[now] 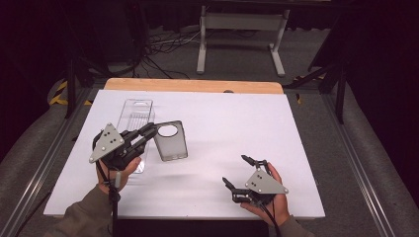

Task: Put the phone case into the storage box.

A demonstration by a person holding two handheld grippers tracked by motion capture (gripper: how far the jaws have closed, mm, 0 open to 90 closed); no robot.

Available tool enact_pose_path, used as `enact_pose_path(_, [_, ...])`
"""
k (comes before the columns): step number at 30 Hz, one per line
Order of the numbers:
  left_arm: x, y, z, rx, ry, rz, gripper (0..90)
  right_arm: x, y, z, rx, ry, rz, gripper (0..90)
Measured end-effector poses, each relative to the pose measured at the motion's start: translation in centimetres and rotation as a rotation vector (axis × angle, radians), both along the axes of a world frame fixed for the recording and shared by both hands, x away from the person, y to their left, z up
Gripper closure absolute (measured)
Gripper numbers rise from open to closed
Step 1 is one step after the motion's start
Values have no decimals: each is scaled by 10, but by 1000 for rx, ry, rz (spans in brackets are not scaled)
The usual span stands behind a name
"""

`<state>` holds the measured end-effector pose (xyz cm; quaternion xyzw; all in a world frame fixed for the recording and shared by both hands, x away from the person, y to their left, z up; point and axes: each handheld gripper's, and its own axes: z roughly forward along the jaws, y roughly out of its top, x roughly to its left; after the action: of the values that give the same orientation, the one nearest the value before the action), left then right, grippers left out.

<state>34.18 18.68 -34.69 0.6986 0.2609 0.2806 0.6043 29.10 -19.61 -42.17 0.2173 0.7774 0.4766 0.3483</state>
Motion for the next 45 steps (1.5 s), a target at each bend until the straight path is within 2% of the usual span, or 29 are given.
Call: enact_pose_path(45, [0, 28, 14, -29, -34, 59, 802, 0, -1, -2, -12, -2, 11, 150])
